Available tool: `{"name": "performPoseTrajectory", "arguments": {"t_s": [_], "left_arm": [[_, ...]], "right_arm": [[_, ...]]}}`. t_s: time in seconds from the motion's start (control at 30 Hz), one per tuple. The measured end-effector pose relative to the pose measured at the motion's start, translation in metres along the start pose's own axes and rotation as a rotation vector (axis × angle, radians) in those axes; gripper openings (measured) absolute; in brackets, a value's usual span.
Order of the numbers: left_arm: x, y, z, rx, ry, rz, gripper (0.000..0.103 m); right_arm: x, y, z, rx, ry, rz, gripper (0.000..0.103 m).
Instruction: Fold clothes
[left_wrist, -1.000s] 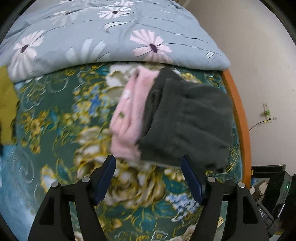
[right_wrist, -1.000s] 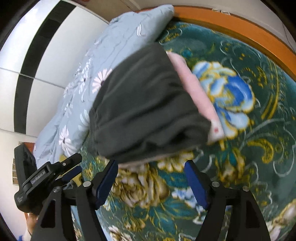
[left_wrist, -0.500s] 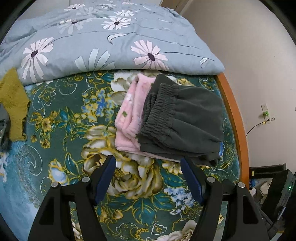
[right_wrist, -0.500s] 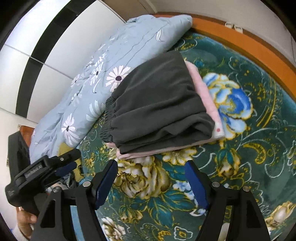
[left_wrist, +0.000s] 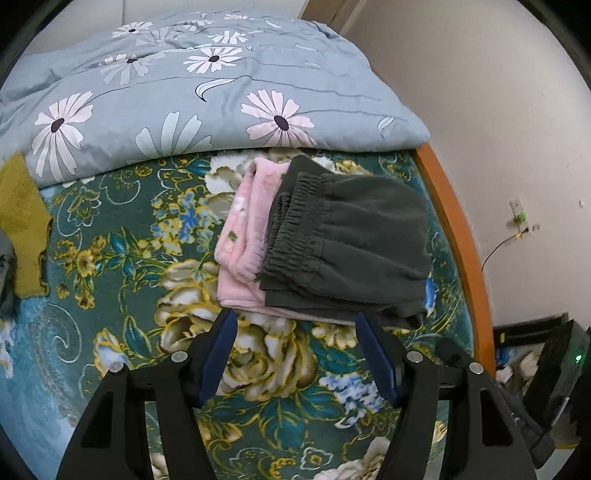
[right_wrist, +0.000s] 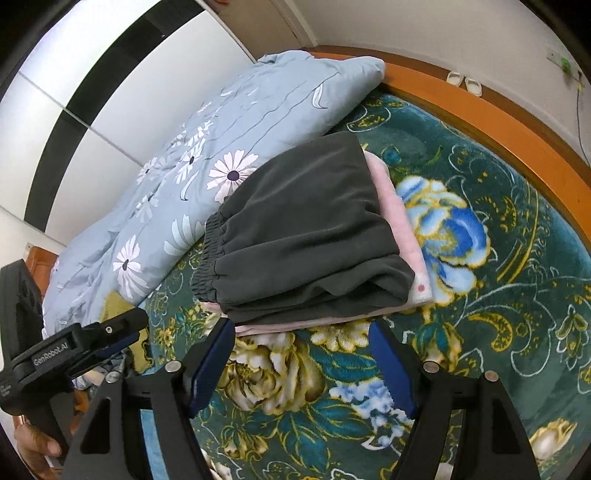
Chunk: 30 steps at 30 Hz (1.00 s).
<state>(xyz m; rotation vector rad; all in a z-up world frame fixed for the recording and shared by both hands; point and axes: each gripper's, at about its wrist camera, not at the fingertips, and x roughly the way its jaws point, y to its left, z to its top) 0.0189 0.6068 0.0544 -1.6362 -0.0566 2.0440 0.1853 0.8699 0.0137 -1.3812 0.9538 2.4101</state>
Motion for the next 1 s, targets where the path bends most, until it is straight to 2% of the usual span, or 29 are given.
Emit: {"name": "performPoseTrajectory", "arguments": {"t_s": [0.17, 0.33, 0.47, 0.6, 1.0], "left_arm": [[-0.004, -0.005, 0.001, 0.019, -0.058, -0.006, 0.068], [0.011, -0.012, 0.004, 0.066, 0.021, 0.020, 0.068], [0.015, -0.014, 0.002, 0.082, 0.003, 0.020, 0.068], [0.020, -0.015, 0.003, 0.086, -0.010, 0.030, 0.057], [0.037, -0.010, 0.007, 0.074, 0.037, 0.064, 0.058]], "right_arm": [[0.005, 0.001, 0.003, -0.004, 0.003, 0.003, 0.078], [0.012, 0.000, 0.004, -0.005, 0.019, 0.001, 0.078], [0.016, 0.000, 0.004, -0.012, 0.031, -0.006, 0.078], [0.021, -0.002, 0.005, -0.020, 0.048, -0.020, 0.080], [0.033, -0.006, 0.006, -0.016, 0.085, -0.028, 0.081]]}}
